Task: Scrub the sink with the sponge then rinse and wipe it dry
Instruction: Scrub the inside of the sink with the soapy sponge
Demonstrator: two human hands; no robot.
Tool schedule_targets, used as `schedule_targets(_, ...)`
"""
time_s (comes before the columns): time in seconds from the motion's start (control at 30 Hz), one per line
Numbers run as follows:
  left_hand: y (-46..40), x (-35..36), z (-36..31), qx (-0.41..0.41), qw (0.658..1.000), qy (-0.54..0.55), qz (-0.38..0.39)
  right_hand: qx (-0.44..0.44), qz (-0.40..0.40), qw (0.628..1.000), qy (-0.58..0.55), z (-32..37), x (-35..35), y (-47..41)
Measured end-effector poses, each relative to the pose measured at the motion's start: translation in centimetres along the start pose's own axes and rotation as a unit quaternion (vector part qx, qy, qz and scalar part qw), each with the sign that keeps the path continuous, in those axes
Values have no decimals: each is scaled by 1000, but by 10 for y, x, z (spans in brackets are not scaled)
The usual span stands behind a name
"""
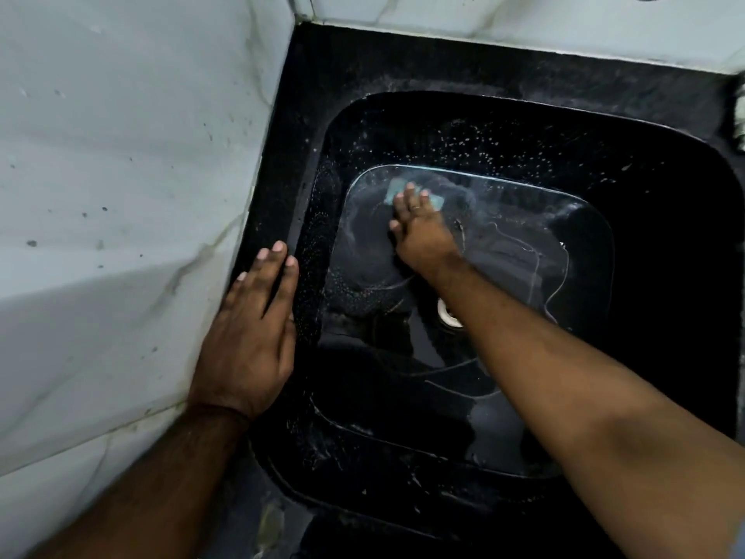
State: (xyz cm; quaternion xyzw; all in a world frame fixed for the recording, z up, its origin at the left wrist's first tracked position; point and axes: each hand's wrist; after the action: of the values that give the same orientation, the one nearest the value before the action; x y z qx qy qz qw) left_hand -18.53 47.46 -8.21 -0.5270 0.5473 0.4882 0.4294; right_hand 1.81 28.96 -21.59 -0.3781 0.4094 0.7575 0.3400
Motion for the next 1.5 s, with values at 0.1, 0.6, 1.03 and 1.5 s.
schedule_targets(0.1,-1,0,0,3,1000,1,4,-47,44,998,-4,16,22,51)
schedule_targets(0.6,-1,2,0,9,1000,4,-3,-64,59,996,31,35,27,35)
schedule_targets(1.03,0,1,-1,6,1000,15,-5,-60,12,998,34,19,44,58)
schedule_targets(1.5,3,2,0,9,999,33,-25,-93,4,994,64,36,60,78)
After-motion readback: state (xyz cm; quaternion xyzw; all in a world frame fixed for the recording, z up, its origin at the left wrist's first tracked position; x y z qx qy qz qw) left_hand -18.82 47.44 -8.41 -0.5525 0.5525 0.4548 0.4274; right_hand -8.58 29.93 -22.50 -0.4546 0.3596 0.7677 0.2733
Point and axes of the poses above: each hand's wrist, its own y-axis away from the middle knuckle, its own x-axis out of the palm, z = x × y, and after that the axes turned 1 degree about -z, right-handed
